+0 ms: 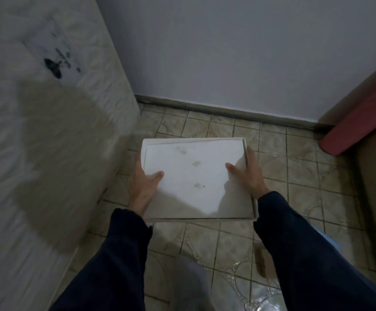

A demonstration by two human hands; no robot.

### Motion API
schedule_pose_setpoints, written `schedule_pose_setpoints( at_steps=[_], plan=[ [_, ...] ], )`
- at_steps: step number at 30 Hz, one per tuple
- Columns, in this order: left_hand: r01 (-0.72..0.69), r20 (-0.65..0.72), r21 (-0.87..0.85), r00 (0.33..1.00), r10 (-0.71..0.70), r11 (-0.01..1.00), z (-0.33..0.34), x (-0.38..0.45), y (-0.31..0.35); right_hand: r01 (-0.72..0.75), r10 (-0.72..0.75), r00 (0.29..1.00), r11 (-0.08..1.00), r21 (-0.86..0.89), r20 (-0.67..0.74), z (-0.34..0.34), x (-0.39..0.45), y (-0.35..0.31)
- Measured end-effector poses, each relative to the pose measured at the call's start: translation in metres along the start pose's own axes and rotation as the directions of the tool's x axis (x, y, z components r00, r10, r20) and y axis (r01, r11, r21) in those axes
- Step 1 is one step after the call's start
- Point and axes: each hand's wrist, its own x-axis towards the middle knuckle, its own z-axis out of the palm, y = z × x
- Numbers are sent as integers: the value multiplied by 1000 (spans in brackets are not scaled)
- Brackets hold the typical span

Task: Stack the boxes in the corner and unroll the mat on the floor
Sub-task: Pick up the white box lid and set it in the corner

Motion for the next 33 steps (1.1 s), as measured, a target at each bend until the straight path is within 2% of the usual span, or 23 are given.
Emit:
schedule_pose_setpoints(
  at_steps=[3,8,18,25,33],
  plan=[
    [-14,-2,-24,1000,14,1000,-31,45,37,7,-7,1000,1000,17,16,22,39,-47],
    [-34,-13,40,999,35,999,-64,130,83,14,-15,1000,998,56,9,59,122,-95],
    [-51,-26,130,998,55,990,-60,315,153,4,-4,1000,999,42,-10,108,301,-169],
    [12,-21,144,1000,-9,989,-49,453,182,-52,53,998,998,38,-21,154,426,-195],
    [38,-2,180,999,-38,983,-29,608,173,-157,156,986,988,-8,-62,229,557,-187]
  ],
)
